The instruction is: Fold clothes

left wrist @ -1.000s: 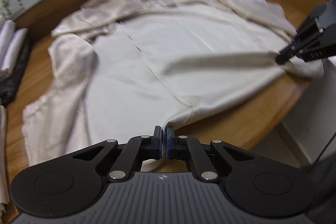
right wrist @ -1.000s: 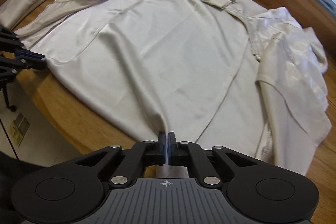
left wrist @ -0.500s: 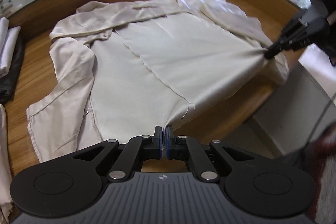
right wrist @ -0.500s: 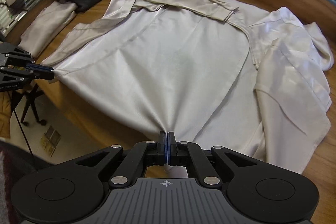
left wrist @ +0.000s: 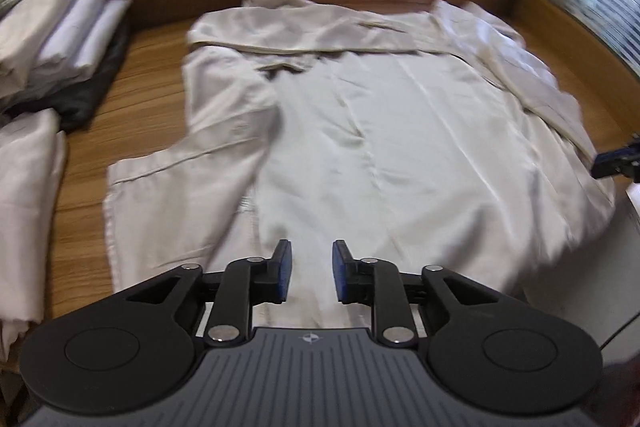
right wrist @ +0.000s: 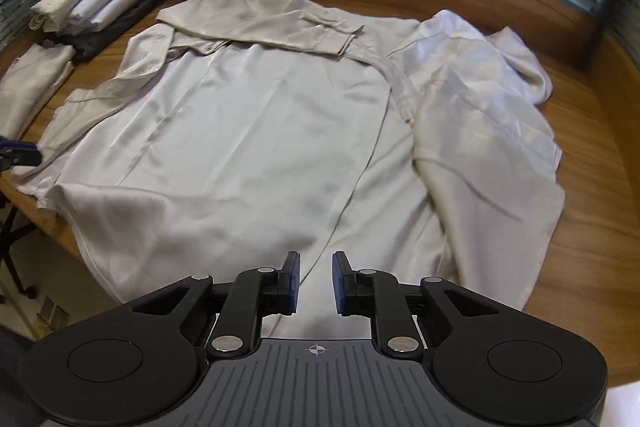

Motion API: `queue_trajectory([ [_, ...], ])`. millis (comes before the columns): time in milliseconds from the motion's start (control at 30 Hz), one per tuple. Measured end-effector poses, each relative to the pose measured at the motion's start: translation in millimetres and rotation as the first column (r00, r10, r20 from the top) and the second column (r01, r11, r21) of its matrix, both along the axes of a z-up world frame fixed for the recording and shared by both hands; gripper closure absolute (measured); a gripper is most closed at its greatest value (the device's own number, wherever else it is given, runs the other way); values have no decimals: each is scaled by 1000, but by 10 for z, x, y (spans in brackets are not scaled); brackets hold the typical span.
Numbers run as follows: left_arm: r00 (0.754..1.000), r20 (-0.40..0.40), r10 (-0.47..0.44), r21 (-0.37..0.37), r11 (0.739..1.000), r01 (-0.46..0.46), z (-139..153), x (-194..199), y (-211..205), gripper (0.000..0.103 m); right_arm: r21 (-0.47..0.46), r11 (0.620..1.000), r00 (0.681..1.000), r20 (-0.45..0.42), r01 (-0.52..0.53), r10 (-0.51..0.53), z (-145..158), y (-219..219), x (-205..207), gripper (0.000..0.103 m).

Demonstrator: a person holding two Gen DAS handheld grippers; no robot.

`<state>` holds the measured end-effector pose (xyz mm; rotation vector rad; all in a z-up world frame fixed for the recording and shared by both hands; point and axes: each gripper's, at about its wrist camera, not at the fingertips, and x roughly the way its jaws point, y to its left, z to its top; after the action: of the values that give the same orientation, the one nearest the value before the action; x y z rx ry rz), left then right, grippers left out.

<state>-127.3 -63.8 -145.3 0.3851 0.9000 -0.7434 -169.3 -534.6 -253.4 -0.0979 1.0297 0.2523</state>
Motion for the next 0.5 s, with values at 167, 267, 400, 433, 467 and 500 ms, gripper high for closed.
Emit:
queue_trajectory([
  [167,984,22,-175,45,984,174,-175,-296,-76,53,34,997,997,-35,-69,70,-134,273,-280,84],
  [267,980,34,-197,72,978,195,-265,-380,-85,52,41,995,995,-52,-86,88,-205,420,-348,84],
  [400,989,39,-145,65,988,143,-250,-312,-45,49,60,996,997,-51,-62,65,-205,475,-334,84],
  [433,991,46,-129,64,990,126,-237,-284,-35,48,64,996,997,-50,-55,58,-194,460,-315,84],
  [467,992,54,-111,65,992,107,-220,-255,-31,48,65,997,998,-46,-47,50,-181,445,-294,84],
  [500,994,59,-92,66,994,88,-198,-220,-32,48,62,997,998,-42,-39,42,-169,423,-269,84],
])
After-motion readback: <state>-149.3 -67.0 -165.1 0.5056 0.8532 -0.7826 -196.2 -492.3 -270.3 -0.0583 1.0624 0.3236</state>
